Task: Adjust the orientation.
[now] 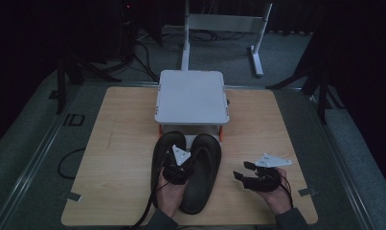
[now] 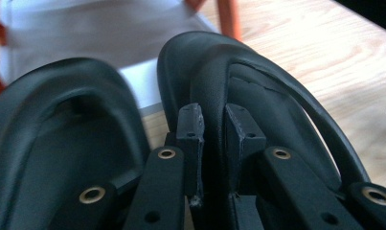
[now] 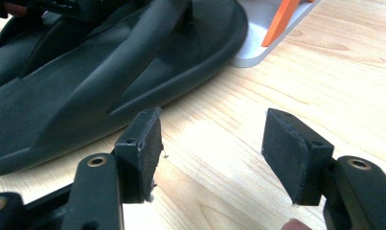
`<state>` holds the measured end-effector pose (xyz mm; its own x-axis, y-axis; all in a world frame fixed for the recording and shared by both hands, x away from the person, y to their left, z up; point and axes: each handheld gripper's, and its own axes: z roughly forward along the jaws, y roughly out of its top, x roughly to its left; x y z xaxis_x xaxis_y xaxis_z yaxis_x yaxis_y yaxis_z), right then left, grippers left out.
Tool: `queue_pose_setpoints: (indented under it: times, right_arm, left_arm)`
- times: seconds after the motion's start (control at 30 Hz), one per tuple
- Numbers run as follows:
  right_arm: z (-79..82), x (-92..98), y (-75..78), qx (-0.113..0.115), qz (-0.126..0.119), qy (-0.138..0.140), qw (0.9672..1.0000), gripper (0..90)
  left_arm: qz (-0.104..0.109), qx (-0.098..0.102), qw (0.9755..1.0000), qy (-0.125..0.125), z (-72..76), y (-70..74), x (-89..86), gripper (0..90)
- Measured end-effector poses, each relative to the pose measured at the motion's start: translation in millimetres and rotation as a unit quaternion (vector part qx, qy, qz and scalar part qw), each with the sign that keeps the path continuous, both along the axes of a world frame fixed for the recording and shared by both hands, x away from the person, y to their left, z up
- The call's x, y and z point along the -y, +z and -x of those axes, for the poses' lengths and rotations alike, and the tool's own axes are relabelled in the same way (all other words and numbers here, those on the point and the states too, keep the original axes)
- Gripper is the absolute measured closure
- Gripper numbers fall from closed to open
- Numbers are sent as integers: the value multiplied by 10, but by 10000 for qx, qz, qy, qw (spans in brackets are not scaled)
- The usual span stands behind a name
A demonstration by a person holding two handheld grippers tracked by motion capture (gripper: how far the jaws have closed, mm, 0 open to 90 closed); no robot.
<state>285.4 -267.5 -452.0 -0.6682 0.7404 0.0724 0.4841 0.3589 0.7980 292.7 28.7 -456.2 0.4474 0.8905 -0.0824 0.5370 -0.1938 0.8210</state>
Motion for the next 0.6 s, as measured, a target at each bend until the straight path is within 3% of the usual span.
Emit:
queue_pose_setpoints:
  times: [0.17,0.33,0.43,0.57,0.6]
  right_arm:
    - [-26,-29,-14,-15,-5,33,10000,387]
    - [-95,-176,-64,-92,27,192,9998,396]
    - [-122,-342,-96,-168,70,436,9989,407]
    - [-112,-512,-120,-166,146,734,9971,431]
    - [-111,-549,-129,-183,180,780,9966,473]
  left_arm:
    - [-31,-14,10000,14,-36,-26,-10,750]
    - [-23,370,9993,-56,30,79,-78,597]
    - [-10,425,9991,-20,62,119,-206,572]
    - [134,133,9997,-169,50,87,-392,600]
    - [151,71,9996,-231,53,64,-419,612]
